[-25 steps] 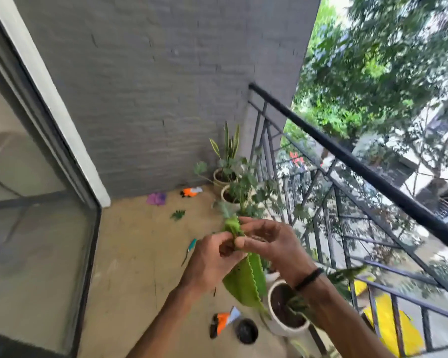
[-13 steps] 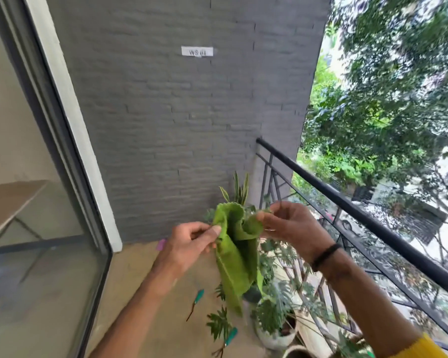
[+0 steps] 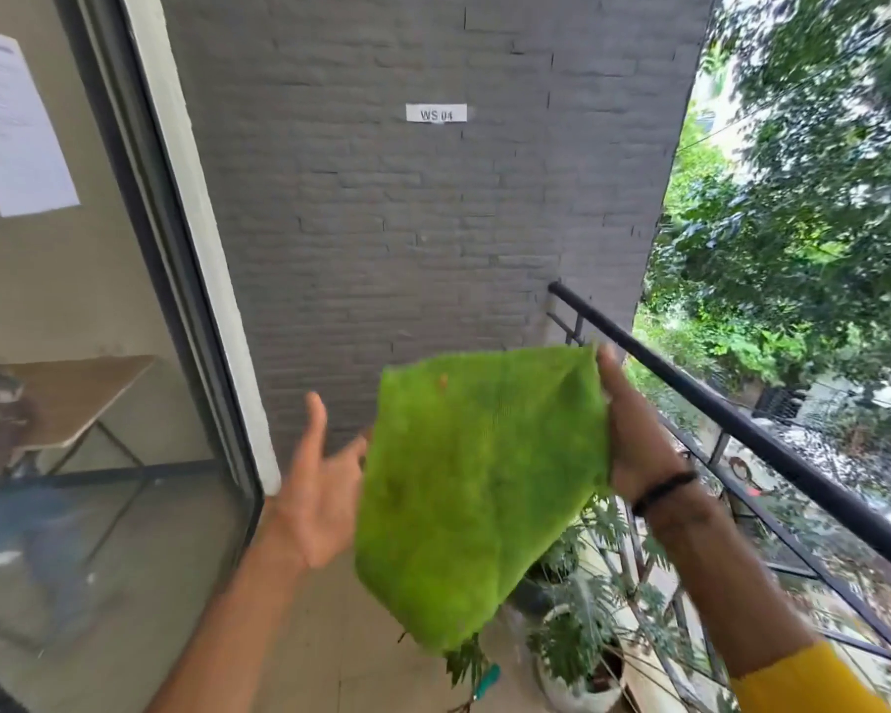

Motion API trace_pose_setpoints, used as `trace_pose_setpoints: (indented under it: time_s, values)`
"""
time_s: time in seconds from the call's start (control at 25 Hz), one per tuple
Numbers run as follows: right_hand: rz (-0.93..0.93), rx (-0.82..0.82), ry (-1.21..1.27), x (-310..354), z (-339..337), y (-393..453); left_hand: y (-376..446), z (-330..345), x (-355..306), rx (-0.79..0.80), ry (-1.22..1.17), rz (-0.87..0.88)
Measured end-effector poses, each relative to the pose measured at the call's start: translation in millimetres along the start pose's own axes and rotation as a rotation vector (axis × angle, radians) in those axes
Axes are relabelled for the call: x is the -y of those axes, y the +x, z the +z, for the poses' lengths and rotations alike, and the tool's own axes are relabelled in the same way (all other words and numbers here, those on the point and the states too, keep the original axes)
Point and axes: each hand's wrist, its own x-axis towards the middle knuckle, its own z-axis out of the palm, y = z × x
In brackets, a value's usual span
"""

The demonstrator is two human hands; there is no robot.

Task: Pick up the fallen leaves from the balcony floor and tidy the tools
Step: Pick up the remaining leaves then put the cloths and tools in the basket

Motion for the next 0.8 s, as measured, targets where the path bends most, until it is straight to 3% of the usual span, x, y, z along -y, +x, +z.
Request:
trace_pose_setpoints:
  time_s: [0.12, 0.24, 0.36, 0.48, 0.56, 0.64, 0.72, 0.8]
  values:
    - [0.402, 0.119, 0.007, -104.3, -17.3, -39.5, -14.2, -25.1, 95.7, -0.075, 0.043, -0.203]
    - [0.473, 0.142, -0.236, -164.3, -59.1, -74.7, -12.1, -43.5, 145.5, -0.163, 0.128, -0.277]
    - [0.592, 0.154, -0.378, -172.8, -104.5, -92.1, 11.0, -49.5, 153.0, -0.325, 0.162, -0.253]
    - [0.536, -0.108, -0.303, -170.3, -137.4, -101.2, 25.6, -55.0, 163.6, -0.384, 0.095, -0.29]
    - [0.393, -0.316, -0.131, -163.8, -139.2, -100.2, 21.3, -57.0, 184.3, -0.335, 0.26, -0.407]
    - [0.255, -0.489, -0.192, -159.9, -142.5, -93.5, 17.4, -52.4, 195.0, -0.236, 0.375, -0.435]
    - [0.152, -0.601, -0.27, -148.8, -146.7, -91.4, 30.9, -46.7, 181.6, -0.168, 0.39, -0.291]
    - [0.107, -0.555, -0.27, -132.5, -147.4, -91.0, 46.4, -37.3, 151.5, -0.125, 0.349, -0.196]
